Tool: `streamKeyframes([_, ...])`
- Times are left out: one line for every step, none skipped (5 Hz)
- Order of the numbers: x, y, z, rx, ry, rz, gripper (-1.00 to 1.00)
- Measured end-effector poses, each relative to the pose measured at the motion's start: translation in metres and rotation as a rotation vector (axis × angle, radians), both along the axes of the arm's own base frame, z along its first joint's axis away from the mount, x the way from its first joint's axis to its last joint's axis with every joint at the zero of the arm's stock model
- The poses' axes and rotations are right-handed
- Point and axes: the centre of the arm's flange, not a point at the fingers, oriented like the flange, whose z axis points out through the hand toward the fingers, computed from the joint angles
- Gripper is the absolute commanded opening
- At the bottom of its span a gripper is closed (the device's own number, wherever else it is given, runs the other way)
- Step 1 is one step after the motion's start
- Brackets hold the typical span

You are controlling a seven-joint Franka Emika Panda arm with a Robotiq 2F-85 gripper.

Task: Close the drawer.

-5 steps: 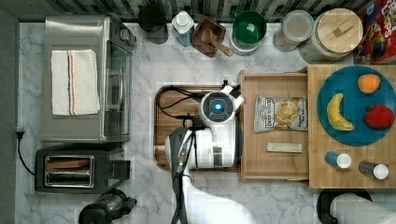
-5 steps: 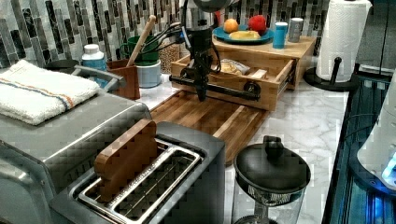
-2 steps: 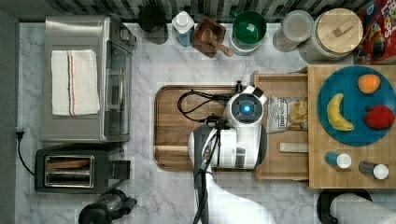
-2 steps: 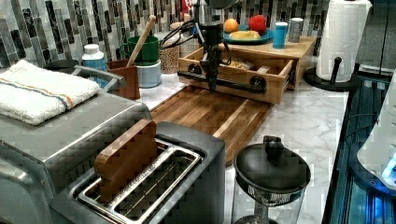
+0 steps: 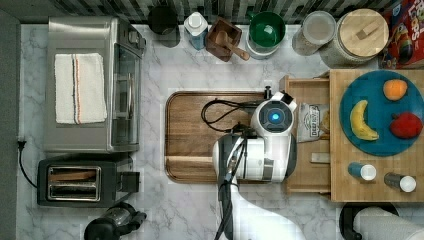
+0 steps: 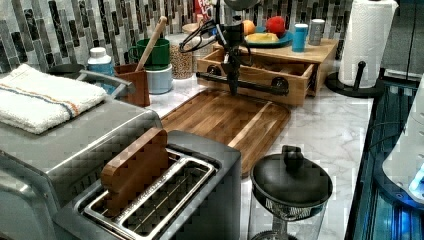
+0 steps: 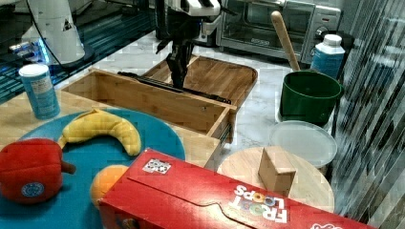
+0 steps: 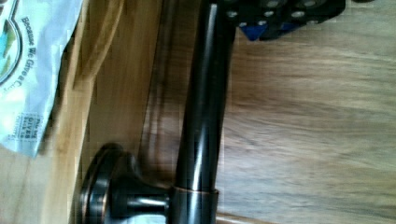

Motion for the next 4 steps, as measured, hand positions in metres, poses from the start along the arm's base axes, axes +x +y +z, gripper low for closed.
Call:
streamKeyframes([0.001, -0.032, 0.003, -0.005, 0.014, 0.006, -1.0])
streamKeyframes([0.005, -0.077, 0.005, 0.015, -0.007, 0.002, -1.0])
streamKeyframes([0.007, -0.128, 0.003, 0.01, -0.022, -0.035, -1.0])
streamKeyframes([0.011, -0.147, 0.004, 0.058, 0.004, -0.056, -1.0])
